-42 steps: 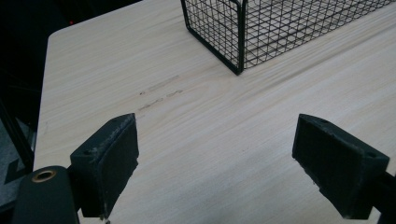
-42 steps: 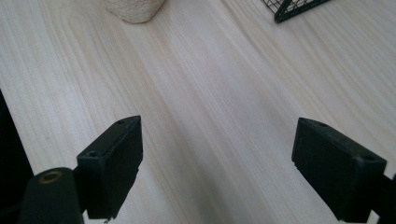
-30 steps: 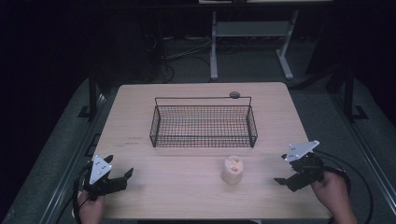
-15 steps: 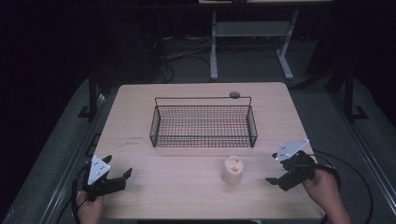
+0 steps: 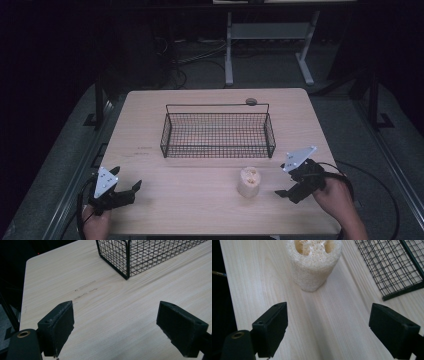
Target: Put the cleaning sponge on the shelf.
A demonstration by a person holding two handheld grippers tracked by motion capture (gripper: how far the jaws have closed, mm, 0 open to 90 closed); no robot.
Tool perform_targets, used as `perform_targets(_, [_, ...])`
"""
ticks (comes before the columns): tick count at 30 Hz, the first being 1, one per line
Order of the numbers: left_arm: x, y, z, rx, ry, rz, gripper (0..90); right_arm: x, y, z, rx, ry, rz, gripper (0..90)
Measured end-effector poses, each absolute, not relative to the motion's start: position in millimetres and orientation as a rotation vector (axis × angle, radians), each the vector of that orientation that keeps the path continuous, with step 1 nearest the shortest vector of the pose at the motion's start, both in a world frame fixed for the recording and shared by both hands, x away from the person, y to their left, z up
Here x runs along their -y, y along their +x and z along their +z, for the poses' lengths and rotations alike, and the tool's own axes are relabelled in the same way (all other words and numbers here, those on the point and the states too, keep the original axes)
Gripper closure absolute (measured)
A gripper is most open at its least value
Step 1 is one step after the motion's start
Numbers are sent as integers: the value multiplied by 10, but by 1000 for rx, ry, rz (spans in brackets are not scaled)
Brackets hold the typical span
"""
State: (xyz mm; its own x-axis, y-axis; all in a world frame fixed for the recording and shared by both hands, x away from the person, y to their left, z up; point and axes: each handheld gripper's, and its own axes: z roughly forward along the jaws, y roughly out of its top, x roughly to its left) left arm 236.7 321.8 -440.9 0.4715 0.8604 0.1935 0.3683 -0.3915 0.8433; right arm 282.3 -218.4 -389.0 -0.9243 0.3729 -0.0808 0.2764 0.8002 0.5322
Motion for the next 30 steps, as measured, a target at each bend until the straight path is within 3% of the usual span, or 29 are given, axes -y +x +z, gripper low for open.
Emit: perform_targets(30, [-3226, 2360, -4402, -1021, 1966, 831, 137, 1901, 2899, -3802, -2861, 445, 772, 142])
